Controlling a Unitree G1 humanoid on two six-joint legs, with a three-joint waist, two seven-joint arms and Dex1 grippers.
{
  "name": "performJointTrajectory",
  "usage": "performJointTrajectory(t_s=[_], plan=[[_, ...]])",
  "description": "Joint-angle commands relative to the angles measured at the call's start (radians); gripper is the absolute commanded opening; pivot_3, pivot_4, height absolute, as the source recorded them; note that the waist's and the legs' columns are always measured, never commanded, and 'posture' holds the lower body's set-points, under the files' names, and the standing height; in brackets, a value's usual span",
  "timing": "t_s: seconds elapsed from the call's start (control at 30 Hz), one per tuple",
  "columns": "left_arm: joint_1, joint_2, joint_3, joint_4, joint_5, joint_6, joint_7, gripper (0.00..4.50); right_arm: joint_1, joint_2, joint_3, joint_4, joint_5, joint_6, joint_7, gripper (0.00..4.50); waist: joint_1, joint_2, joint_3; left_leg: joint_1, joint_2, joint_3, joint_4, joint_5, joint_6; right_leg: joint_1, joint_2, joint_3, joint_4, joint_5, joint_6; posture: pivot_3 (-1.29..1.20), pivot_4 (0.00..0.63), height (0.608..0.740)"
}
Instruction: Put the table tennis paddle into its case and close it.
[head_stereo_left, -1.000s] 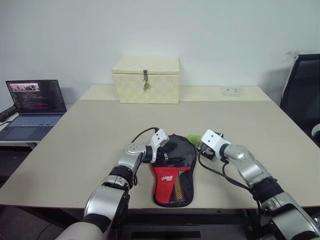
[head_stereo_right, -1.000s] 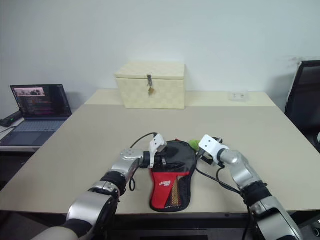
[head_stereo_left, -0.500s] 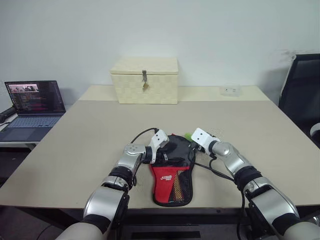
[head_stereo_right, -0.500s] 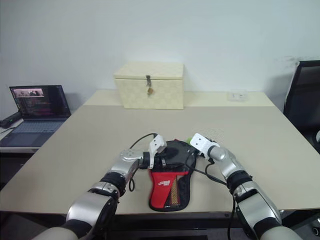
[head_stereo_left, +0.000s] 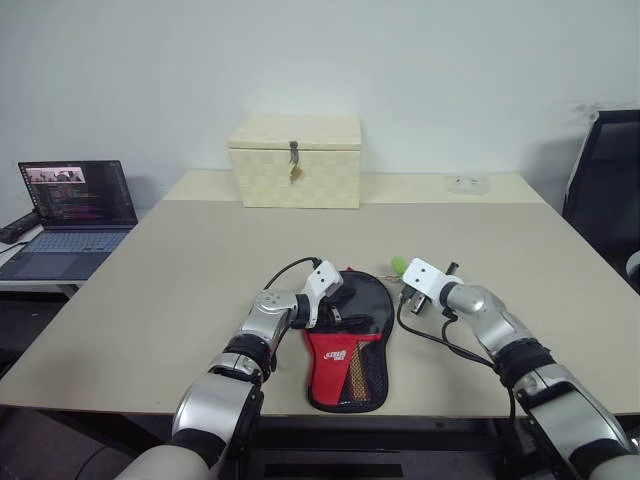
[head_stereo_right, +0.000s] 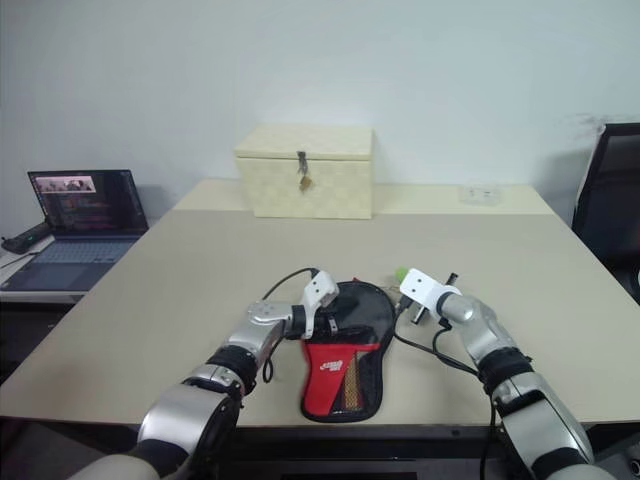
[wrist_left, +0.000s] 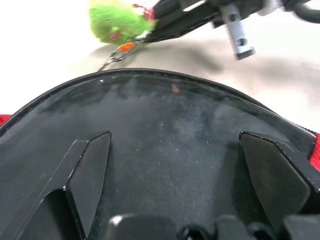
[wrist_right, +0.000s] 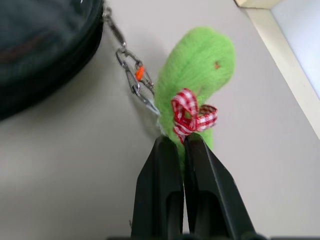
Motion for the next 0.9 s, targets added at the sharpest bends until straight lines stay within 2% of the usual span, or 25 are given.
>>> performJointTrajectory(t_s=[0.03,0.33,0.5,0.63,0.9], plan=[[0.013,-0.018,-0.014,0.042,0.023,0.006,0.017,4.5,0.072,-0.098,-0.054,-0.192,0.004,0.063,0.069,0.02,0.007,0.0,0.0,0.0,0.0,0.0,0.0,0.0,0.0,0.0,0.0,0.0,0.0,0.0,0.0,0.0,0.15,0.74],[0.011,-0.035,-0.012,0.065,0.03,0.012,0.037,4.5,0.326,-0.249,-0.126,-0.648,0.049,0.261,0.243,0.02,0.015,0.001,-0.001,0.0,-0.001,0.0,0.001,0.0,0.0,0.003,0.0,-0.002,-0.002,0.0,0.0,0.0,0.15,0.74],[0.009,-0.039,-0.011,0.073,0.03,0.02,0.035,4.5,0.452,-0.324,-0.18,-0.927,0.15,0.435,0.384,0.02,0.019,0.002,-0.001,0.0,-0.001,-0.001,0.002,0.0,0.0,0.005,0.0,-0.004,-0.005,0.0,0.001,0.0,0.15,0.74],[0.008,-0.042,-0.013,0.081,0.037,0.017,0.056,4.5,0.509,-0.378,-0.193,-1.058,0.244,0.506,0.489,0.02,0.023,0.002,-0.001,0.001,-0.001,-0.003,0.002,0.0,0.0,0.006,0.0,-0.005,-0.006,0.0,0.001,0.0,0.15,0.74],[0.005,-0.046,-0.017,0.088,0.043,0.016,0.072,4.5,0.573,-0.474,-0.197,-1.168,0.375,0.56,0.608,0.02,0.03,0.002,-0.001,0.004,-0.001,-0.003,0.001,0.0,0.0,0.011,0.0,-0.006,-0.007,-0.001,0.002,0.0,0.15,0.74]])
